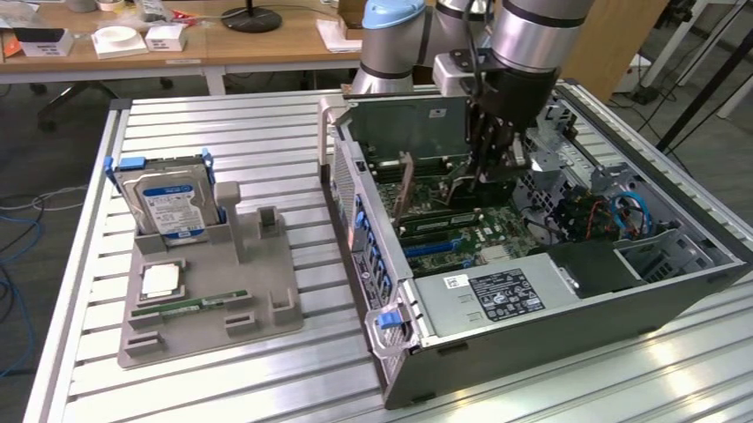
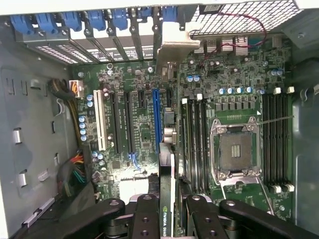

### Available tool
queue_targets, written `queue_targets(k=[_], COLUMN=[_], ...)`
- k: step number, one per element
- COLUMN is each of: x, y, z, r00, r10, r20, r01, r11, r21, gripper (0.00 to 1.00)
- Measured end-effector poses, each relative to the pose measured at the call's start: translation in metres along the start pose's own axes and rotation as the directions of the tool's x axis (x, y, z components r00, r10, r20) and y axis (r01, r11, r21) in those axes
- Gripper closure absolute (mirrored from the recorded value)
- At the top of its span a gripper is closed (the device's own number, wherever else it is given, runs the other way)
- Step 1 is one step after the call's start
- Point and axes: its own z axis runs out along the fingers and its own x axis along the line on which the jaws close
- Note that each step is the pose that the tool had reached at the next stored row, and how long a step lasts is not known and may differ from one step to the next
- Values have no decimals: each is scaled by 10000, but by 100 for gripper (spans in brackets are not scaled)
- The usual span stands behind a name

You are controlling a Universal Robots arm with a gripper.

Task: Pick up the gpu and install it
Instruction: 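Insert the gpu into the slot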

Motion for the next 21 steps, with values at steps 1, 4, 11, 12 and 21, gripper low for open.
queue_targets(k=[1, 4, 11, 12, 21], x=[0, 2, 4, 4, 55], y=[1, 4, 7, 9, 47], z=[15, 52, 117, 126, 184], r00=[10000, 10000, 9984, 9984, 9984], r10=[-5, -58, -574, -574, -572], r20=[1, 2, 17, 17, 15], r01=[5, 58, 574, 574, 572], r11=[10000, 10000, 9984, 9984, 9984], r21=[2, 3, -11, -8, -1], gripper=[75, 75, 75, 75, 75])
